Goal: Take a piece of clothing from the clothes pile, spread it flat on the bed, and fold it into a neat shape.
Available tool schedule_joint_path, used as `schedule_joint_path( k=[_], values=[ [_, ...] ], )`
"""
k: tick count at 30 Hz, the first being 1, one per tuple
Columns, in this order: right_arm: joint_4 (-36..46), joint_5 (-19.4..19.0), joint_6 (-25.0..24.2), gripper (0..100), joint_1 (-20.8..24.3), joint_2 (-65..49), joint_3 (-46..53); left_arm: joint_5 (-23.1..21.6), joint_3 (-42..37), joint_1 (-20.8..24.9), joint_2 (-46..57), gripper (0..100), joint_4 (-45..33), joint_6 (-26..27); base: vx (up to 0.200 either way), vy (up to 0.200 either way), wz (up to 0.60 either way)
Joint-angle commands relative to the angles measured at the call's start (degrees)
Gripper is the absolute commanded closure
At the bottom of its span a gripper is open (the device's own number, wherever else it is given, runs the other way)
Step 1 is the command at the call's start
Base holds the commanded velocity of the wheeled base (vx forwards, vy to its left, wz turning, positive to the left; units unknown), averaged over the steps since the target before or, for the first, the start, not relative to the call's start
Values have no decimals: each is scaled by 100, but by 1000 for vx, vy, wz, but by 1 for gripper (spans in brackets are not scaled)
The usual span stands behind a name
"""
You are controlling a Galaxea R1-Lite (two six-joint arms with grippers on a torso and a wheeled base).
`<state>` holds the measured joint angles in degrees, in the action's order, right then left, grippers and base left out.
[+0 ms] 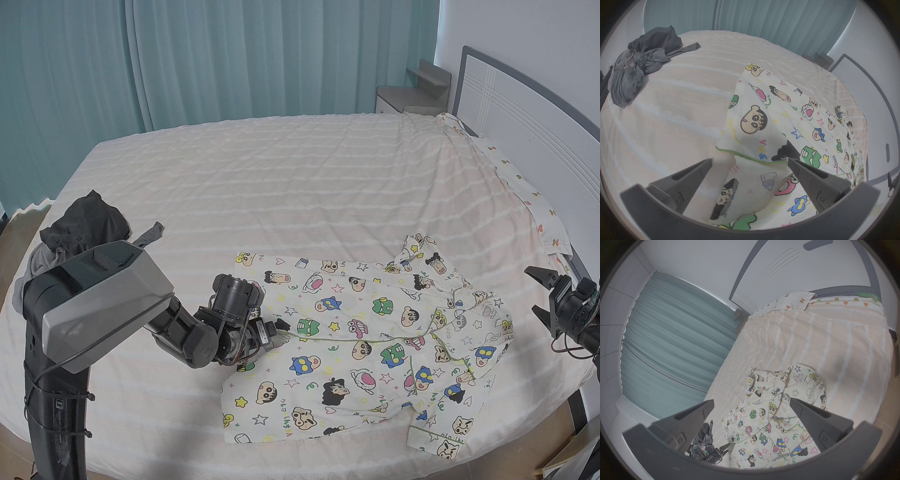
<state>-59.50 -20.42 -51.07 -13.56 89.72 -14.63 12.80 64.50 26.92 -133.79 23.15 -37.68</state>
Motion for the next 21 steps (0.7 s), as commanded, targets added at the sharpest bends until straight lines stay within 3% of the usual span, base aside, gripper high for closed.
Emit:
schedule_joint_path(
  k=[1, 3, 4, 21],
  values=[
    [0, -6, 0, 0, 11, -7, 21, 3, 1, 77, -42, 0, 5, -2, 0, 0, 0],
    [0, -6, 9, 0, 11, -7, 21, 12, 1, 77, -42, 0, 5, -2, 0, 0, 0],
    [0, -6, 9, 0, 11, -7, 21, 12, 1, 86, -42, 100, 5, -2, 0, 0, 0],
    [0, -24, 0, 0, 37, -7, 30, 91, -25, 33, 73, 100, -311, -2, 0, 0, 0]
  ],
)
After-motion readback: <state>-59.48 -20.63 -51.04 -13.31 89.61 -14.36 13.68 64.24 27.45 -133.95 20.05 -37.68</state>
